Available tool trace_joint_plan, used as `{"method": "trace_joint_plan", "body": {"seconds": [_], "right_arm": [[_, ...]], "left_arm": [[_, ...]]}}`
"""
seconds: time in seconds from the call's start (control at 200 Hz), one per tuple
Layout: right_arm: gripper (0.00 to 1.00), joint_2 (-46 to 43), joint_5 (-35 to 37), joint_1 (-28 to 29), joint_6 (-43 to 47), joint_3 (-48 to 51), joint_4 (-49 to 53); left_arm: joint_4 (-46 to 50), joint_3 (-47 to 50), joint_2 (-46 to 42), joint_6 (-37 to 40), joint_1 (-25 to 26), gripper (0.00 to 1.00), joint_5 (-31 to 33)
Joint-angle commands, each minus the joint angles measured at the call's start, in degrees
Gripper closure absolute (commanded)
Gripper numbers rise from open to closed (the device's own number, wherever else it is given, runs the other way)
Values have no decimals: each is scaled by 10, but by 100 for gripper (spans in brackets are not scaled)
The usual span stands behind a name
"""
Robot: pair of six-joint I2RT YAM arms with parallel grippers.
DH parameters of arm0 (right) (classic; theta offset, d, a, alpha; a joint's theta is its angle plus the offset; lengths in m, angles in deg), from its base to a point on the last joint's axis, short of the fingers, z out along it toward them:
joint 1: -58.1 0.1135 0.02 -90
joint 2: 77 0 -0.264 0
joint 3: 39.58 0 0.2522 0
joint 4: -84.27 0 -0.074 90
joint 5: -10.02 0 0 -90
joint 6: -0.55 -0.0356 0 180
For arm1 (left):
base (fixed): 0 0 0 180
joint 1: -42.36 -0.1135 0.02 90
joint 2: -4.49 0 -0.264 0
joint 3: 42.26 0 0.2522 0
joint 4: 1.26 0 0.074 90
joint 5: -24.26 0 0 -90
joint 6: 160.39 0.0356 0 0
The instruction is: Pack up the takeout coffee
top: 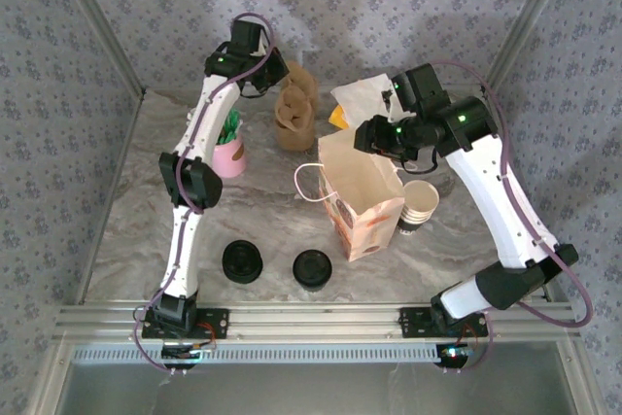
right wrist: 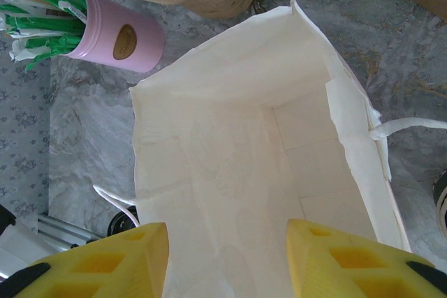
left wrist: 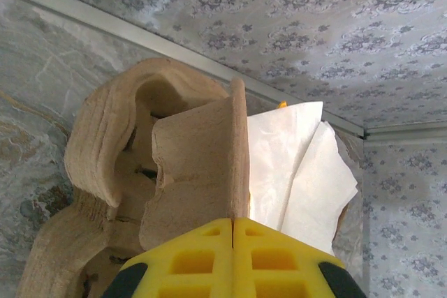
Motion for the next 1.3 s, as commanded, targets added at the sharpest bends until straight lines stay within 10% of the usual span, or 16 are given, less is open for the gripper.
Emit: {"method": "trace_joint_plan", "body": {"seconds": [0.0, 0.225, 0.924, 1.294], "right_arm": [[51, -14, 6, 4, -9, 6, -3], [51, -14, 5, 4, -9, 4, -2], [51, -6, 8, 19, -16, -3, -6], [51, 0, 13, 34, -18, -14, -1]], "left_arm": [[8, 7, -20, -11, 1, 100, -24], [28, 11, -9, -1, 0, 94, -26], [73, 18, -54, 84, -9, 27, 12], [119, 27, -96, 120, -9, 24, 57]]}}
